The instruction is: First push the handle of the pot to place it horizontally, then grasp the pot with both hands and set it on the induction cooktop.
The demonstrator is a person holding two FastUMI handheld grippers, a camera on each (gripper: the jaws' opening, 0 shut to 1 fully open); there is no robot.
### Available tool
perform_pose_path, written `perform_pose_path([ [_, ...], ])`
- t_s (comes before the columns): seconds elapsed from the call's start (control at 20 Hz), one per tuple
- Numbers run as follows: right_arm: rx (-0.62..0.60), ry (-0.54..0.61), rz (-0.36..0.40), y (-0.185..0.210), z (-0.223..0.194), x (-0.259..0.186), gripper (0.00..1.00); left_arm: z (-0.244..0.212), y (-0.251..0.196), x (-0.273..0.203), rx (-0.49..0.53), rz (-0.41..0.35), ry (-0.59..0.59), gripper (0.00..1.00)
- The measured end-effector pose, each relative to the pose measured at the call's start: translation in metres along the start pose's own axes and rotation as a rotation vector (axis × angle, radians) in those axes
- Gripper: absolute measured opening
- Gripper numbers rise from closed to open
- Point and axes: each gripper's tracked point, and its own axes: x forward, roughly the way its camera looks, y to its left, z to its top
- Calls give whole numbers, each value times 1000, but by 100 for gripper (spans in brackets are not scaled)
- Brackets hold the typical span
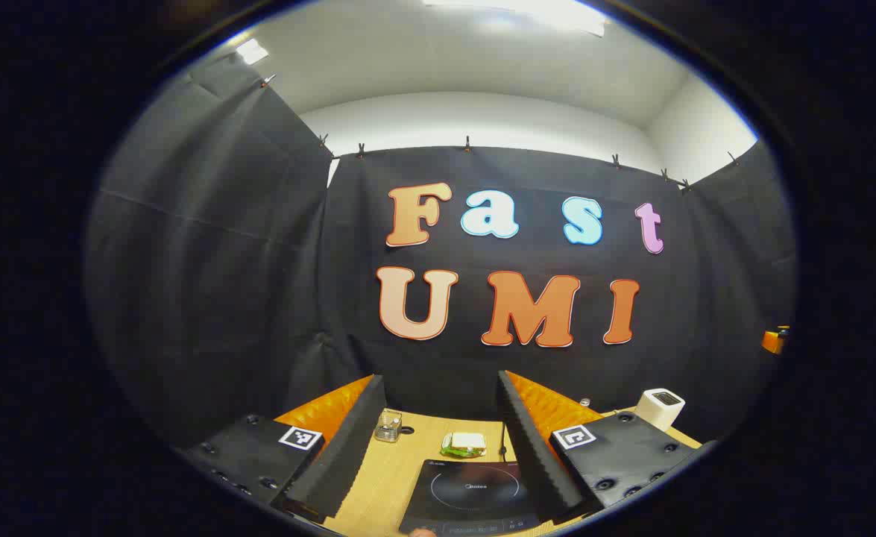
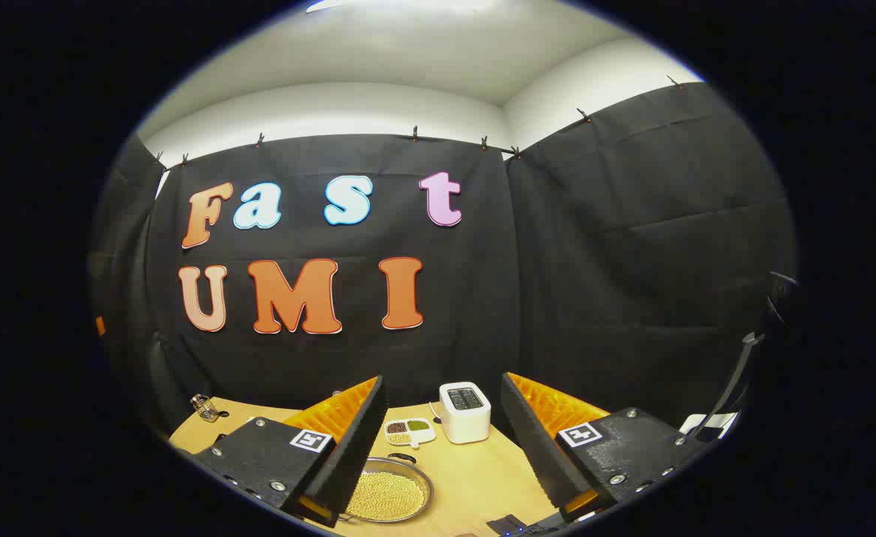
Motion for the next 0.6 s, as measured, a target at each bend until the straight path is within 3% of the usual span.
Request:
perform_pose_path([
  [0.05, -1, -4, 7, 3, 1, 2, 100, 2, 3, -3, 1, 7, 0, 97],
  [0.1, -3, -10, 11, 6, 3, 3, 95, 5, 9, -5, 0, 18, -4, 97],
  [0.25, -25, -21, 15, 12, 4, 3, 95, 13, 23, -8, -18, 50, -22, 97],
  [0.3, -30, -21, 17, 14, 4, 2, 100, 13, 27, -9, -23, 59, -23, 96],
  [0.35, -33, -20, 22, 17, 3, 1, 95, 14, 30, -10, -27, 65, -21, 96],
  [0.4, -38, -19, 26, 19, 2, 0, 100, 14, 32, -10, -30, 69, -19, 98],
  [0.45, -45, -18, 29, 21, 2, 1, 95, 14, 33, -9, -30, 71, -18, 97],
  [0.5, -54, -20, 30, 21, 2, 0, 100, 14, 34, -8, -30, 75, -16, 97],
  [0.6, -67, -24, 32, 22, 2, 0, 95, 15, 33, -6, -39, 74, -13, 97],
])
